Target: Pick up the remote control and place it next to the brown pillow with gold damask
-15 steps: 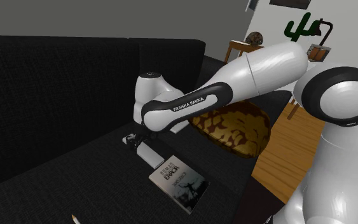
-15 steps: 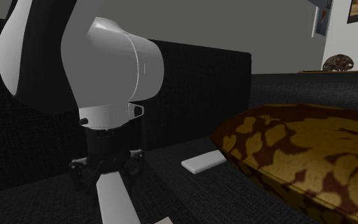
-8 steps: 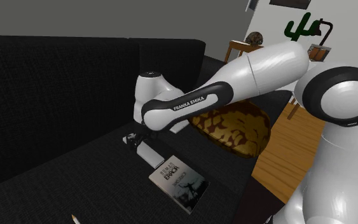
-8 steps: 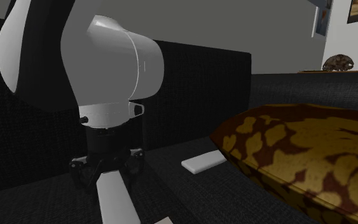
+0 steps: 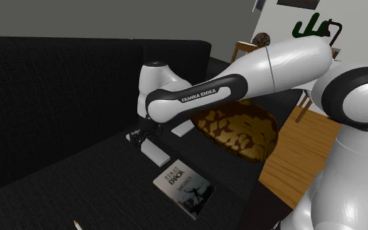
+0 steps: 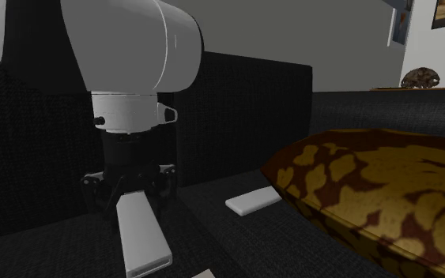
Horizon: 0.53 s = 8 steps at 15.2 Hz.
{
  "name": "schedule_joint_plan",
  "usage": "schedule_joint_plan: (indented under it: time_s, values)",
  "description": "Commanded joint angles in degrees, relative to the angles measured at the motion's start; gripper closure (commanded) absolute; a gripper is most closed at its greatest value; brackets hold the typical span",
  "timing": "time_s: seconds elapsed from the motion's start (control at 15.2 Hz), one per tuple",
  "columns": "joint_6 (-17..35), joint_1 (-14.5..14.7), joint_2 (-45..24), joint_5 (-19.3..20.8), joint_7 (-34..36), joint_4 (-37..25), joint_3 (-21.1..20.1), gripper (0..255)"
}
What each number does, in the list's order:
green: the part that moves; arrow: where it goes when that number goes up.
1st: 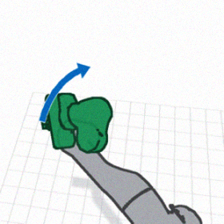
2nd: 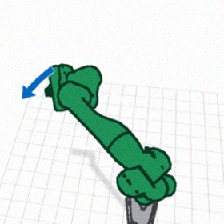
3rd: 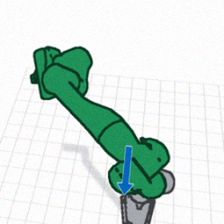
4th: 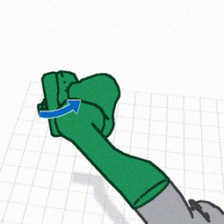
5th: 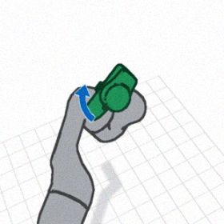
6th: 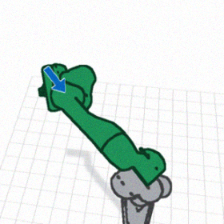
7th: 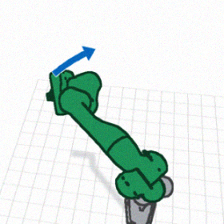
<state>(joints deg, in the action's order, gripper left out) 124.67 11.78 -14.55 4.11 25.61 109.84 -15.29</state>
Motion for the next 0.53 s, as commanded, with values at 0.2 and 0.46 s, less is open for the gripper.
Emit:
schedule_joint_plan:
  time_s: [0.2,0.46]
  values:
    - [-3.45,-0.24,1.75,-0.65,-0.55,-1.76,-0.13,255]
    - [-6.23,-0.32,2.88,-1.05,-0.80,-3.46,-0.23,255]
